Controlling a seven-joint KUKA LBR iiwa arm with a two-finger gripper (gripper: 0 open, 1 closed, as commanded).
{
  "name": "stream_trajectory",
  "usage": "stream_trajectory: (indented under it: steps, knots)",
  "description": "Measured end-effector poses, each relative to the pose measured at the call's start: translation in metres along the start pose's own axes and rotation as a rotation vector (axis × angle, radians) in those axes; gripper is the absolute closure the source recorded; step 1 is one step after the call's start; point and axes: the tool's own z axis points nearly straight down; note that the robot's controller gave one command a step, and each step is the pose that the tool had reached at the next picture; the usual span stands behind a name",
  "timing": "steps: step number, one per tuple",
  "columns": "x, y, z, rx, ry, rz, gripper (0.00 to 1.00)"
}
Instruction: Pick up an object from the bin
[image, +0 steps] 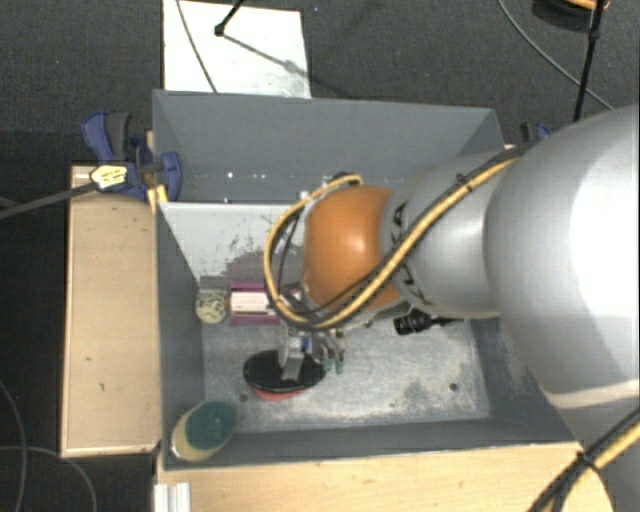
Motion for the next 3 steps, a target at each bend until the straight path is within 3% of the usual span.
stream_trajectory:
  steps: [1,2,3]
  knots:
    - [0.003,-0.103,-0.089,0.005,-0.002,0.045,1.00]
    - [0.005,-0.098,-0.086,0.003,0.005,0.040,0.00]
    - [-0.053,-0.014,-0.054,-0.002,0.002,0.019,0.00]
